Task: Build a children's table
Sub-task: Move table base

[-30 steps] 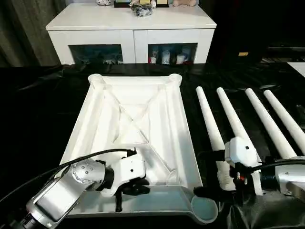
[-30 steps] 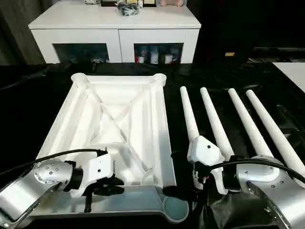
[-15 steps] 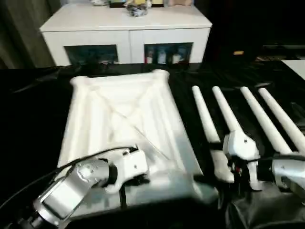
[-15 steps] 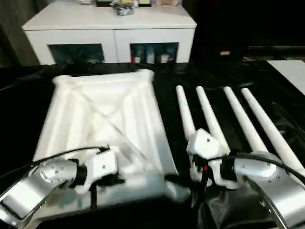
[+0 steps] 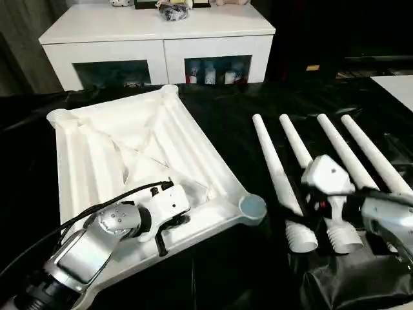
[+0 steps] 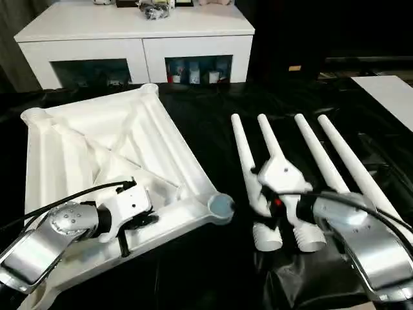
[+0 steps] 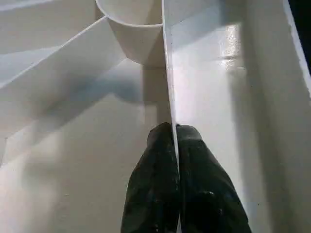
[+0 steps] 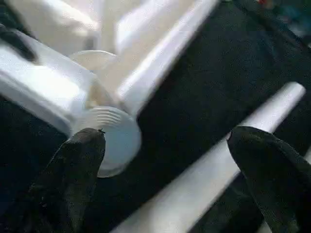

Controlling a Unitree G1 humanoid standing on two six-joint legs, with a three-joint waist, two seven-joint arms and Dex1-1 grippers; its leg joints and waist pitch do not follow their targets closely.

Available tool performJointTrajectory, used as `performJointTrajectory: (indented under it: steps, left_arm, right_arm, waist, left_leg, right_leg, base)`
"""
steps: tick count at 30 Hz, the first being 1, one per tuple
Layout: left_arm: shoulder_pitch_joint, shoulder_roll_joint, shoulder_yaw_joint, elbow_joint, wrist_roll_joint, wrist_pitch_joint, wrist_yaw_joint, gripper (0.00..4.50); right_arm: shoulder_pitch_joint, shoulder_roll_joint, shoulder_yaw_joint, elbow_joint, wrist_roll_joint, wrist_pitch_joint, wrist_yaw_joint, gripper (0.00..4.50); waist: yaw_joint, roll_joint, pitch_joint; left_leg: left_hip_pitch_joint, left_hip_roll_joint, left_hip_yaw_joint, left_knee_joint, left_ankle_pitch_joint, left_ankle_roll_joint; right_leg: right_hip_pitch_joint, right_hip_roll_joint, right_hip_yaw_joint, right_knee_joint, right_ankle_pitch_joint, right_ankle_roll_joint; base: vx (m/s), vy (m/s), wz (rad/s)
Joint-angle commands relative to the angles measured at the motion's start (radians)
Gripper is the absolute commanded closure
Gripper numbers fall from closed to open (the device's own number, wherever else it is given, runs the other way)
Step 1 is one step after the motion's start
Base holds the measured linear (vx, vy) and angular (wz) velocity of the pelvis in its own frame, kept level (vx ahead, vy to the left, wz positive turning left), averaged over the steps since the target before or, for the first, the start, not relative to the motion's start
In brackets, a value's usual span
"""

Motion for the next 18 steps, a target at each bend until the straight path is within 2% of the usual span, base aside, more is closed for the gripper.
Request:
performJointTrajectory:
  steps: [1,2,3,8,9,12,15,16,17,18]
  left_arm:
    - [0.003,0.018,0.028,0.063,0.054,0.009,0.057,4.46]
    - [0.003,0.018,0.028,0.063,0.054,0.009,0.057,4.46]
    - [0.006,0.025,0.032,0.064,0.055,0.002,0.056,4.46]
    - [0.023,0.055,0.042,0.067,0.059,-0.006,0.048,4.46]
    - [0.026,0.06,0.045,0.066,0.062,-0.004,0.048,4.46]
    - [0.032,0.072,0.056,0.067,0.063,-0.008,0.045,4.46]
    - [0.042,0.097,0.074,0.069,0.066,-0.01,0.043,4.46]
    - [0.045,0.103,0.078,0.072,0.068,-0.008,0.046,4.46]
    - [0.046,0.106,0.081,0.074,0.069,-0.007,0.049,4.46]
    - [0.047,0.108,0.09,0.078,0.066,-0.01,0.052,4.46]
  right_arm:
    - [-0.027,0.02,0.0,0.024,-0.031,0.063,-0.065,0.0]
    - [-0.027,0.02,0.0,0.024,-0.031,0.063,-0.065,0.0]
    - [-0.032,0.027,0.004,0.025,-0.044,0.075,-0.081,0.0]
    - [-0.053,0.059,0.011,0.034,-0.047,0.144,-0.113,0.0]
    - [-0.06,0.063,0.014,0.041,-0.054,0.159,-0.124,0.0]
    - [-0.09,0.084,0.022,0.064,-0.057,0.205,-0.142,0.0]
    - [-0.118,0.108,0.028,0.078,-0.06,0.245,-0.159,0.0]
    - [-0.122,0.112,0.03,0.08,-0.058,0.251,-0.159,0.0]
    - [-0.124,0.116,0.031,0.08,-0.056,0.257,-0.158,0.0]
    - [-0.131,0.12,0.038,0.086,-0.059,0.264,-0.16,0.0]
  waist:
    - [0.006,-0.017,-0.042]
    - [0.004,-0.021,-0.042]
    - [0.005,-0.018,-0.039]
    - [0.001,-0.023,-0.038]
    - [-0.002,-0.025,-0.038]
    - [-0.002,-0.024,-0.039]
    - [-0.001,-0.024,-0.041]
    - [0.001,-0.028,-0.042]
    - [0.002,-0.027,-0.042]
    - [0.004,-0.032,-0.043]
  left_leg:
    - [0.004,0.092,-0.043,-0.103,-0.245,0.035]
    - [0.005,0.092,-0.041,-0.102,-0.249,0.034]
    - [0.007,0.094,-0.042,-0.104,-0.279,0.021]
    - [0.003,0.093,-0.046,-0.106,-0.287,0.012]
    - [0.0,0.092,-0.047,-0.107,-0.295,0.005]
    - [0.004,0.091,-0.047,-0.107,-0.305,-0.006]
    - [0.004,0.091,-0.043,-0.108,-0.269,-0.005]
    - [0.003,0.091,-0.042,-0.108,-0.259,-0.001]
    - [0.005,0.091,-0.041,-0.107,-0.251,0.001]
    - [0.005,0.091,-0.04,-0.106,-0.228,0.007]
  right_leg:
    - [0.026,-0.074,0.037,-0.077,-0.264,-0.269]
    - [0.025,-0.073,0.038,-0.079,-0.274,-0.267]
    - [0.023,-0.074,0.039,-0.081,-0.314,-0.255]
    - [0.024,-0.075,0.039,-0.081,-0.338,-0.234]
    - [0.023,-0.075,0.037,-0.081,-0.367,-0.224]
    - [0.018,-0.075,0.038,-0.083,-0.391,-0.216]
    - [0.019,-0.072,0.04,-0.079,-0.312,-0.23]
    - [0.022,-0.073,0.04,-0.077,-0.304,-0.232]
    - [0.022,-0.074,0.04,-0.078,-0.297,-0.235]
    - [0.023,-0.073,0.041,-0.075,-0.276,-0.243]
  base:
    - [0.0,0.0,0.0]
    - [0.0,0.0,0.0]
    - [0.0,0.0,0.0]
    - [0.0,0.0,0.0]
    - [0.0,0.0,0.0]
    - [0.0,0.0,0.0]
    - [0.0,0.0,0.0]
    - [0.0,0.0,0.0]
    - [0.0,0.0,0.0]
    - [0.0,0.0,0.0]
